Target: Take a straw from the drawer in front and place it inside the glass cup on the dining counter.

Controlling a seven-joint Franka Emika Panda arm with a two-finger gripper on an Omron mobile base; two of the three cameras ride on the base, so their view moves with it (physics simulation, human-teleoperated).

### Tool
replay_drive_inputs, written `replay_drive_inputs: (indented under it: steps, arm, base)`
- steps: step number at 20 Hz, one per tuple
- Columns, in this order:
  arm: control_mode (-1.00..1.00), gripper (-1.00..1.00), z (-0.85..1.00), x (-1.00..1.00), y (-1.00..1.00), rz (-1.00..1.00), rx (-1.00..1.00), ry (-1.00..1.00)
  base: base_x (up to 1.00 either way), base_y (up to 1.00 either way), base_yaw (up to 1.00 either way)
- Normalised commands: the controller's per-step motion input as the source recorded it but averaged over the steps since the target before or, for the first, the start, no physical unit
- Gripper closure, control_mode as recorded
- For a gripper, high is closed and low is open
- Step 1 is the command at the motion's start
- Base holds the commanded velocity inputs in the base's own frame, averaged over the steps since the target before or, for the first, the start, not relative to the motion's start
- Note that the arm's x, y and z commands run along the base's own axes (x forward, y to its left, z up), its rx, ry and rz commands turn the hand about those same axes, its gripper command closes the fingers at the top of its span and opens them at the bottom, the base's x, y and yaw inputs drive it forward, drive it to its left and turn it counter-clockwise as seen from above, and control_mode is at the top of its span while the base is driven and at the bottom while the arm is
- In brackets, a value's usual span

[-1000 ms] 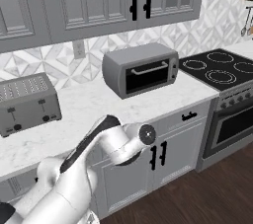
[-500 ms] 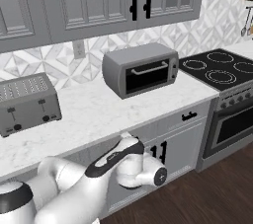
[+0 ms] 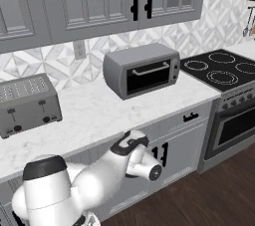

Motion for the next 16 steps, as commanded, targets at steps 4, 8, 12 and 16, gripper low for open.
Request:
replay_drive_inputs:
  steps: [4,8,12,16]
  arm:
    - [-1.0,-1.0,-0.31,0.54,-0.04,0.04,0.02,0.11]
    - [-1.0,-1.0,-0.41,0.47,-0.05,0.05,0.01,0.05]
    - [-1.0,-1.0,-0.49,0.41,-0.18,0.07,0.09,0.0]
    - [-1.0,-1.0,-0.58,0.33,-0.27,0.09,0.14,-0.02]
  base:
    - [0.0,0.0,0.0]
    - [0.0,0.0,0.0]
    - [0.0,0.0,0.0]
    - [0.0,0.0,0.0]
